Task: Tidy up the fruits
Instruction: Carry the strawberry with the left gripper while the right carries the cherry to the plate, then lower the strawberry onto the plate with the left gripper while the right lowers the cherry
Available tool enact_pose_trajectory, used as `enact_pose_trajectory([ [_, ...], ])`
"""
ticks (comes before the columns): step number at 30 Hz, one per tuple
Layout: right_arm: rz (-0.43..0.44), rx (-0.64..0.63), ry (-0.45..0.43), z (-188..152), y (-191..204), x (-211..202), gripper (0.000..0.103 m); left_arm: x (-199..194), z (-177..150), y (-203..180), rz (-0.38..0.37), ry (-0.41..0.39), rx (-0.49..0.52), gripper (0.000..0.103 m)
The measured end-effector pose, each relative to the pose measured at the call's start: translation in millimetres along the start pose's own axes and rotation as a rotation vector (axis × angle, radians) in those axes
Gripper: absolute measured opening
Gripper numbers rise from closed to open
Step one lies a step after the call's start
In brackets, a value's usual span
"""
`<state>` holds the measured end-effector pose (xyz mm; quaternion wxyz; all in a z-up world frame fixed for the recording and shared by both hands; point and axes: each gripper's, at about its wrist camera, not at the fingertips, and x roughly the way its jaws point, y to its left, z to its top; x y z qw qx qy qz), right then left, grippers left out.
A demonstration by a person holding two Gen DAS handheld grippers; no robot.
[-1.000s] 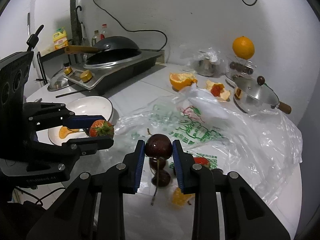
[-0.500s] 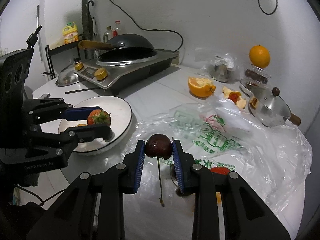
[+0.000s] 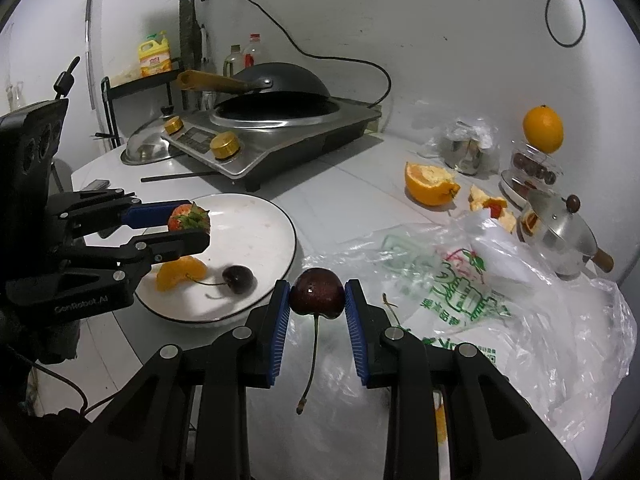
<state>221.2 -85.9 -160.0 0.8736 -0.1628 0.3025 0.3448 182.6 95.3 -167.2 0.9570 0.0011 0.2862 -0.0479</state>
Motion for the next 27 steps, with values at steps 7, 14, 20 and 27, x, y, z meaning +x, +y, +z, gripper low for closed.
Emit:
enact_pose_trajectory([
  [7,0.003,-0.013,0.001,9,7,6,0.030,-1,-3,17,0.024,-0.012,-0.027,0.034],
  [14,0.016,-0.023,0.006,16,14,14,0.030,2,-7,31,0.042,-0.010,-0.040,0.034],
  [20,0.029,-0.032,0.008,24,19,22,0.030,5,-9,43,0.056,-0.013,-0.045,0.034],
  [27,0.047,-0.046,0.015,33,24,36,0.030,15,-8,54,0.068,-0.011,-0.047,0.034],
])
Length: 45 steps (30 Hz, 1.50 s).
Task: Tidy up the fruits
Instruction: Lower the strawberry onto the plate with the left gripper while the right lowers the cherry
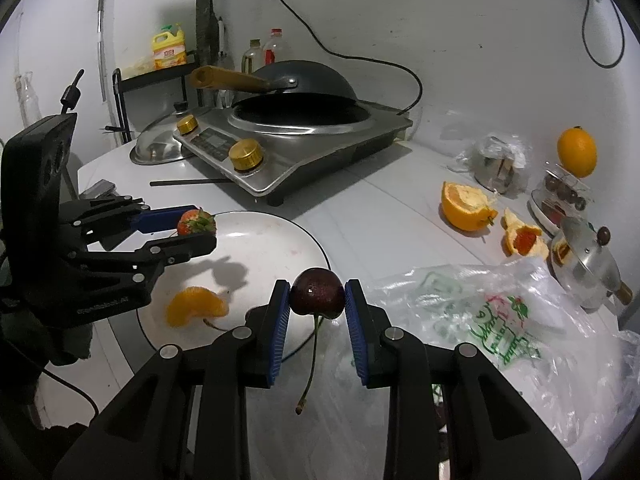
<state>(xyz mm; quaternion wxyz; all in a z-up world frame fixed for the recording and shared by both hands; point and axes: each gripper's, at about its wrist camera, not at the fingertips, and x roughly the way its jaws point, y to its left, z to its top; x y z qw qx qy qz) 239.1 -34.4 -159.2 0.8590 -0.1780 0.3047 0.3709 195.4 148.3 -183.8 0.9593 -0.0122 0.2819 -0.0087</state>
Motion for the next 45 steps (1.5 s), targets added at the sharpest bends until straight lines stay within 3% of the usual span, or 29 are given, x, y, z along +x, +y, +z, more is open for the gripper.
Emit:
enact_pose_trajectory([
  [17,0.053,-0.026,0.032,23,14,47,0.030,28,3,26,-0.020,0.040,-0.065,0.034],
  [33,0.075,-0.017,0.136,34,29,106,0.030,39,2,31,-0.011,0.053,-0.075,0.037],
  [45,0.060,-0.025,0.139,39,36,106,0.030,27,-4,37,-0.009,0.041,-0.091,0.042],
])
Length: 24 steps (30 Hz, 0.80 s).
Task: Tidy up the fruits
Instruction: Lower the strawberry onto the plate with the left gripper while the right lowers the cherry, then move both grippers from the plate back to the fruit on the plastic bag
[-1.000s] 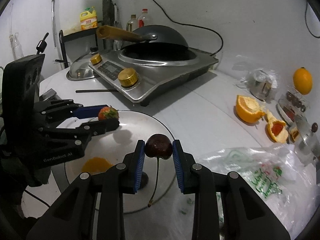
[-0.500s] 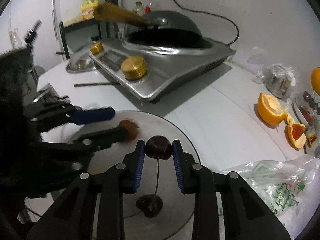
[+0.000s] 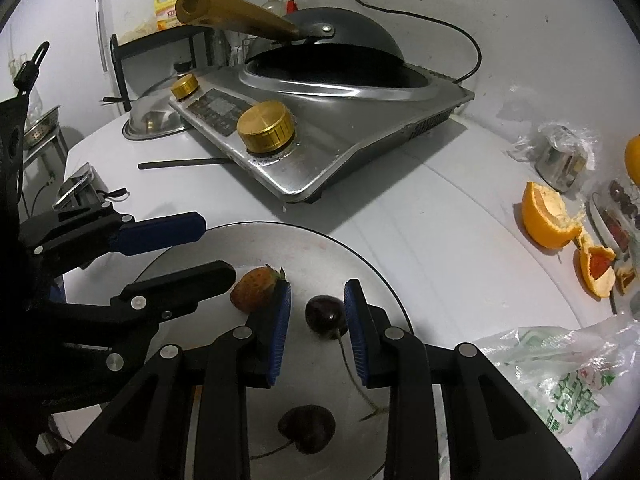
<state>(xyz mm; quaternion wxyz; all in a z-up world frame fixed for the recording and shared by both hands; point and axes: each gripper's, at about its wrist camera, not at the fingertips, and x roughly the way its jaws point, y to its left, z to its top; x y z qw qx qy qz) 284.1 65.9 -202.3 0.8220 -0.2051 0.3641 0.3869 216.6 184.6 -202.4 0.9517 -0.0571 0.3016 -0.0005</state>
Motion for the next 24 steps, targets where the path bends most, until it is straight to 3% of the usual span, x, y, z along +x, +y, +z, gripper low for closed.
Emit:
enact_pose_trajectory([
  [3,-0.006,0.002,-0.001,-1,1,-5,0.030,-5,0,-1,-0.001,-0.009,-0.005,0.050],
  [24,-0.041,0.057,-0.066,-31,-18,-64,0.030,-30,1,-38,0.013,-0.025,0.039,0.051],
])
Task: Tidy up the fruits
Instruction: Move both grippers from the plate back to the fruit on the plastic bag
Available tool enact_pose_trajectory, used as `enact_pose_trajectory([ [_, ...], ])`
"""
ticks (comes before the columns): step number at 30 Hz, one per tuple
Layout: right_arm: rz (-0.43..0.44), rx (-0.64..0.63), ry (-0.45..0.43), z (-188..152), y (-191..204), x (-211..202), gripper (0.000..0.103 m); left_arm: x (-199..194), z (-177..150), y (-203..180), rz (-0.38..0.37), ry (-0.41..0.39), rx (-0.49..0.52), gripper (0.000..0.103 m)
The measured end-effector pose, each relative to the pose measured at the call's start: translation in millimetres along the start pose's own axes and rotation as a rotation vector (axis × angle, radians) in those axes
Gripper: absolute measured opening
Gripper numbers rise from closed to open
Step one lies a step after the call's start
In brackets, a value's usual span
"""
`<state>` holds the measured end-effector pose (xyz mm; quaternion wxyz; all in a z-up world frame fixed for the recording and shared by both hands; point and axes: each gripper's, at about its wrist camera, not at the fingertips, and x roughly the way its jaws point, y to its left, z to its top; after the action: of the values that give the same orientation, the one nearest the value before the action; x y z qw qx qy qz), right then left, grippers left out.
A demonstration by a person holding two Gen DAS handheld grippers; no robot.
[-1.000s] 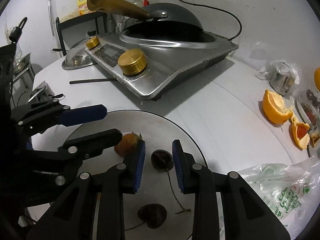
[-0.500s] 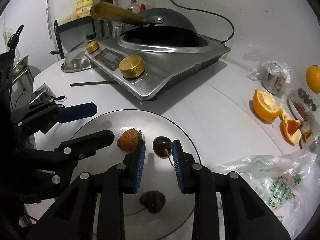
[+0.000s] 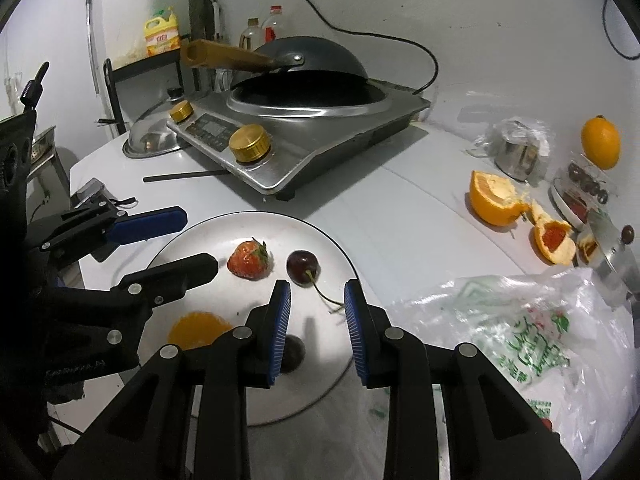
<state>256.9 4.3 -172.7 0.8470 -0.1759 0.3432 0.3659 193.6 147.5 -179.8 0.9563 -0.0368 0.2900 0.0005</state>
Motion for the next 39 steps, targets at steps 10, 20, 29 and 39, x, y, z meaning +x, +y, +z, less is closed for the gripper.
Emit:
enact_pose_trajectory([
  [10,-0.010,0.035,-0.031,-17,-18,-28,0.030,-9,4,-27,-0.006,-0.008,0.039,0.051],
  [20,-0.036,0.079,-0.057,-35,-41,-52,0.030,-15,8,-54,-0.015,-0.008,0.080,0.051],
  [29,-0.053,0.121,-0.070,-57,-64,-71,0.030,-17,11,-83,-0.021,0.000,0.123,0.051],
  [39,-0.089,0.176,-0.073,-84,-91,-86,0.030,-15,14,-115,-0.037,0.016,0.172,0.051],
])
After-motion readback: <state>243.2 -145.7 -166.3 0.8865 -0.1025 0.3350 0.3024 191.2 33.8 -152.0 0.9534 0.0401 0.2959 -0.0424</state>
